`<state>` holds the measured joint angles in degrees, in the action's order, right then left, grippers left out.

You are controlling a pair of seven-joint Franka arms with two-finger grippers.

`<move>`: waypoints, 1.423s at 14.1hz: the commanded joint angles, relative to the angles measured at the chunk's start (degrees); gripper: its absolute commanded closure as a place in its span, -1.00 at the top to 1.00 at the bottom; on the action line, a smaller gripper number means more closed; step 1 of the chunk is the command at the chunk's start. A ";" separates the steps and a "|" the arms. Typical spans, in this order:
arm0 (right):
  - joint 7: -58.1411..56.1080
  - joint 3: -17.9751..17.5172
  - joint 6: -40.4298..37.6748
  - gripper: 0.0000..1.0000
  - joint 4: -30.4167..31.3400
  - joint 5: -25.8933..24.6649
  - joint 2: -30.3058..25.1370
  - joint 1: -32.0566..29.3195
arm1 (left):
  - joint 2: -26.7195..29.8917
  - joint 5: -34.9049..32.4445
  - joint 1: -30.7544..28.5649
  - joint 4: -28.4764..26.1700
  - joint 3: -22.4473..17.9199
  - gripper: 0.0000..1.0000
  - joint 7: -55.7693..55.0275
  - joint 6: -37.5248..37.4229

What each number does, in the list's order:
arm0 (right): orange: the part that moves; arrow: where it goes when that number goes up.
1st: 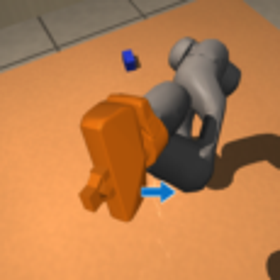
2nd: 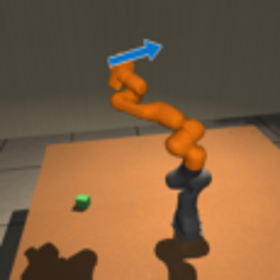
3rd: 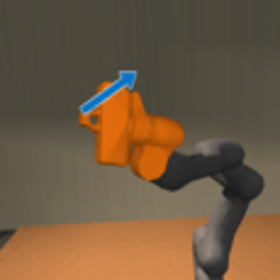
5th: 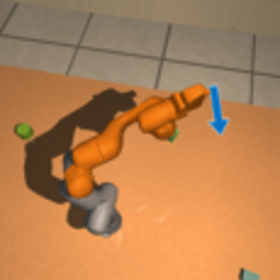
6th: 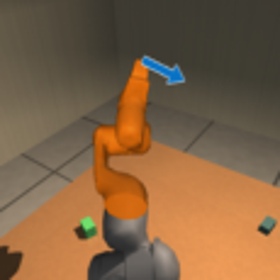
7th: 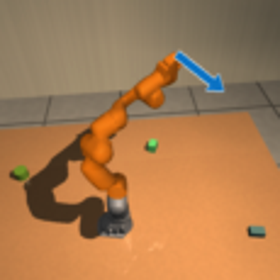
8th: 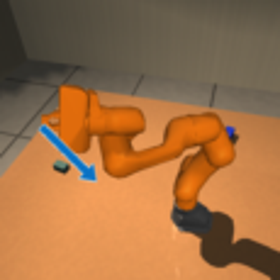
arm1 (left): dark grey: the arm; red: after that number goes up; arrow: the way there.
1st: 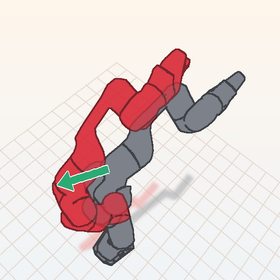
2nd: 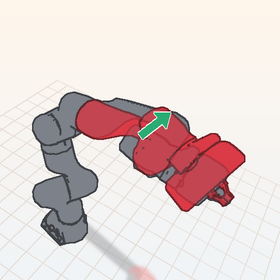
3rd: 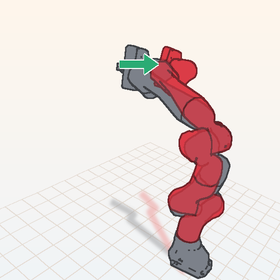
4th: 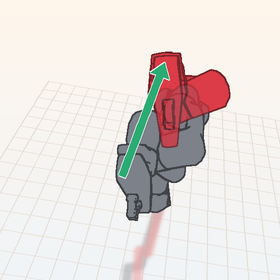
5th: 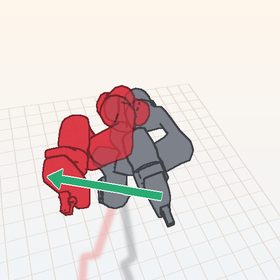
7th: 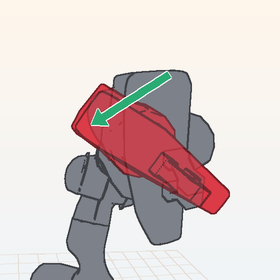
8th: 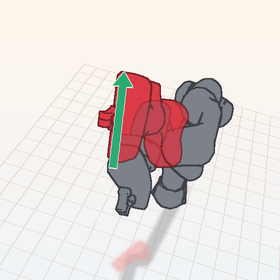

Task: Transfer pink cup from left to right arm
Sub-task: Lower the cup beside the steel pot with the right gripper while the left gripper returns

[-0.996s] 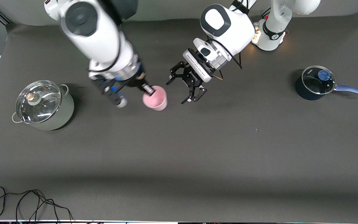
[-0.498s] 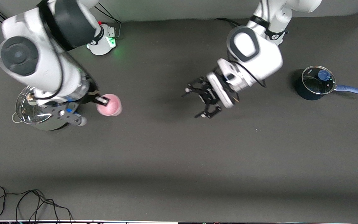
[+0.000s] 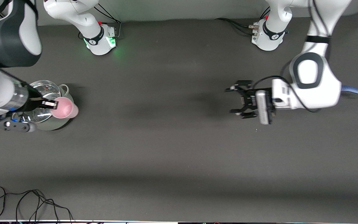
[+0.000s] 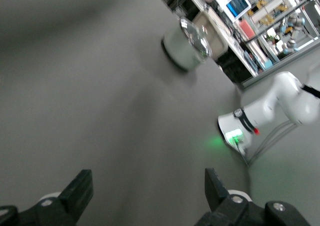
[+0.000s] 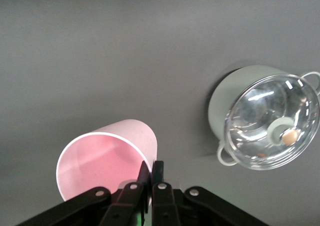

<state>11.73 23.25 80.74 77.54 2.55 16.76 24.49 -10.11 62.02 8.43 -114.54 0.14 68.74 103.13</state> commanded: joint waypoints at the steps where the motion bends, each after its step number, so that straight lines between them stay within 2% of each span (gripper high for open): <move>1: -3.37 2.06 8.87 -1.00 12.77 -0.62 -6.02 1.08 | 0.71 -7.84 -4.81 3.07 0.74 0.99 -9.20 -7.57; 3: -3.38 2.06 15.47 -1.00 20.16 -0.62 -8.22 1.17 | 0.44 -16.27 -7.10 7.90 0.74 0.99 -17.72 -11.44; 6: -3.38 2.68 24.78 -1.00 28.52 -0.45 -8.94 1.17 | 0.00 -32.52 -7.20 15.55 0.74 0.99 -30.74 -16.46; 10: -3.73 2.94 40.60 -1.00 40.99 -0.44 -8.85 1.17 | 0.44 -47.57 -7.37 19.78 0.65 0.99 -35.07 -20.60; 14: -3.55 2.86 54.93 -1.00 49.09 -0.27 -6.05 1.52 | 0.62 -57.08 -7.29 24.26 0.83 0.99 -52.00 -24.81; 16: -3.55 2.86 60.74 -1.00 51.12 0.69 -3.24 1.52 | 1.49 -58.58 -7.55 24.54 0.39 0.99 -55.29 -25.52; 18: -3.55 2.86 61.99 -1.00 51.22 1.75 -1.12 1.52 | 2.46 -66.03 -6.59 23.84 0.91 0.99 -57.56 -25.00; 20: -3.55 2.86 61.82 -1.00 51.22 2.63 -1.03 1.52 | 3.42 -66.41 -6.32 23.57 0.91 0.99 -61.52 -22.99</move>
<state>9.02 25.46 141.94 128.95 3.39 15.69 25.20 -8.46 -2.34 1.28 -90.61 0.84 11.42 79.25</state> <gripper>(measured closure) 0.960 0.000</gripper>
